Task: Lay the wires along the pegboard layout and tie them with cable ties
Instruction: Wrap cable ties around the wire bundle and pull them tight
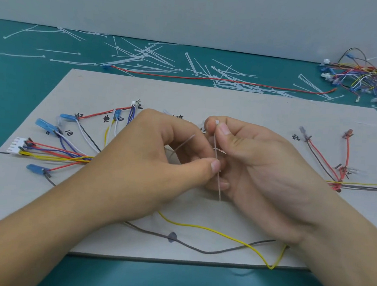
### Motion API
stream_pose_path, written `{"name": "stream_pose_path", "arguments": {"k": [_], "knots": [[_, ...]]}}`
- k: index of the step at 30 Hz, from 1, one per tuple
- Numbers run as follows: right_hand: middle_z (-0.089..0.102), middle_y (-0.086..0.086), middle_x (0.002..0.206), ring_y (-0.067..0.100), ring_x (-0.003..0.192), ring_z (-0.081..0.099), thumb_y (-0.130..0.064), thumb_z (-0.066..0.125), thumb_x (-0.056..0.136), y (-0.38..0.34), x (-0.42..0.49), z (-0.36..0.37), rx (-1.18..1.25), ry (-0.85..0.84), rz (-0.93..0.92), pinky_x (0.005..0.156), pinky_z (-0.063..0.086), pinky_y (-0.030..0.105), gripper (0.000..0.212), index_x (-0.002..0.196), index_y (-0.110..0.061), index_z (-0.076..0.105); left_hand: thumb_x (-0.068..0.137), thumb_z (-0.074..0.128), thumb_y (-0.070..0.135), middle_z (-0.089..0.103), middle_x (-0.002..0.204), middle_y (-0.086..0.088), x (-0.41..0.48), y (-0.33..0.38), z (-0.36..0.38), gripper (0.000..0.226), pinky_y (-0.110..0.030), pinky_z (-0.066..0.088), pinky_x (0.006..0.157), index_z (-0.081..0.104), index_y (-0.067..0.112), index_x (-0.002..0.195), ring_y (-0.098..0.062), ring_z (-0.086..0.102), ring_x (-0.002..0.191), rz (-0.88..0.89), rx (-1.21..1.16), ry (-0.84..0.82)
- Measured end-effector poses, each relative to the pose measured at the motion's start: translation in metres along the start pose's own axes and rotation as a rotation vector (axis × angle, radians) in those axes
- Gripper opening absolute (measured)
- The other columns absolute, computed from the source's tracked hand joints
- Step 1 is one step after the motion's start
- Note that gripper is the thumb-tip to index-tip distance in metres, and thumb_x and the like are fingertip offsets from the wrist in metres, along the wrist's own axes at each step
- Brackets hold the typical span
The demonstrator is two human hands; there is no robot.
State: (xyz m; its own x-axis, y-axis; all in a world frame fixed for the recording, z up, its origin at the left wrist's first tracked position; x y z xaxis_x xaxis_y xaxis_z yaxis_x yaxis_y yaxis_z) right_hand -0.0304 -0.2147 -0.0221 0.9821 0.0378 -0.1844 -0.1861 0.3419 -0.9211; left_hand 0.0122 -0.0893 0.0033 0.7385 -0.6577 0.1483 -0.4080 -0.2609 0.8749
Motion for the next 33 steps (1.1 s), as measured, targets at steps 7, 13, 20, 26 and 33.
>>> {"name": "stream_pose_path", "arguments": {"k": [7, 13, 20, 26, 33], "knots": [[0.034, 0.014, 0.095, 0.02, 0.069, 0.026, -0.013, 0.042, 0.105, 0.001, 0.002, 0.002, 0.037, -0.008, -0.001, 0.058, 0.015, 0.034, 0.016, 0.098, -0.009, 0.056, 0.074, 0.074, 0.032, 0.071, 0.065, 0.005, 0.001, -0.003, -0.001, 0.012, -0.008, 0.037, 0.054, 0.074, 0.023, 0.067, 0.003, 0.051, 0.051, -0.037, -0.021, 0.018], [0.04, 0.013, 0.088, 0.018, 0.066, 0.037, -0.01, 0.042, 0.105, 0.001, 0.004, 0.002, 0.049, -0.032, 0.013, 0.054, 0.022, 0.03, 0.017, 0.097, -0.009, 0.057, 0.075, 0.073, 0.028, 0.062, 0.057, 0.013, 0.002, -0.003, -0.002, 0.012, -0.004, 0.033, 0.05, 0.072, 0.02, 0.065, 0.003, 0.047, 0.047, -0.028, 0.009, 0.011], [0.054, 0.005, 0.082, 0.016, 0.064, 0.048, -0.007, 0.049, 0.096, -0.009, 0.006, -0.003, 0.004, -0.053, -0.042, 0.052, 0.034, 0.028, 0.02, 0.096, -0.009, 0.069, 0.076, 0.071, 0.032, 0.06, 0.057, 0.017, 0.002, -0.007, -0.002, 0.008, -0.006, 0.034, 0.05, 0.073, 0.026, 0.07, 0.002, 0.047, 0.049, -0.036, 0.049, 0.0], [0.059, 0.006, 0.083, 0.018, 0.064, 0.053, -0.011, 0.062, 0.084, -0.012, 0.007, -0.006, -0.032, -0.073, -0.034, 0.052, 0.042, 0.028, 0.019, 0.099, -0.007, 0.074, 0.075, 0.072, 0.03, 0.058, 0.056, 0.018, 0.002, -0.007, -0.002, 0.009, -0.005, 0.034, 0.05, 0.072, 0.027, 0.067, 0.003, 0.047, 0.048, -0.018, 0.052, -0.002], [0.056, 0.006, 0.072, 0.016, 0.06, 0.053, -0.012, 0.067, 0.084, -0.013, 0.006, -0.006, -0.097, -0.036, -0.107, 0.055, 0.047, 0.026, 0.009, 0.086, -0.013, 0.075, 0.075, 0.072, 0.029, 0.056, 0.053, 0.02, 0.002, -0.007, -0.002, 0.008, -0.004, 0.032, 0.047, 0.072, 0.027, 0.067, 0.002, 0.046, 0.045, -0.012, 0.053, -0.004]]}}
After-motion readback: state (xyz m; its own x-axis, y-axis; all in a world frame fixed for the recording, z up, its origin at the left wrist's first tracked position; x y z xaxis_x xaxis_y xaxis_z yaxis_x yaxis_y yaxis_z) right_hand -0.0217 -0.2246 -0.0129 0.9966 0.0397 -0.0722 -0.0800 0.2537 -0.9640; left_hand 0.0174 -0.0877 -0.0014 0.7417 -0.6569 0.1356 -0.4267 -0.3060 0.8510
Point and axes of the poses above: each hand's wrist, its own x-axis towards the middle knuckle, its own z-axis out of the palm, y = z × x, the point moved 6 cm from there along x, towards the middle knuckle
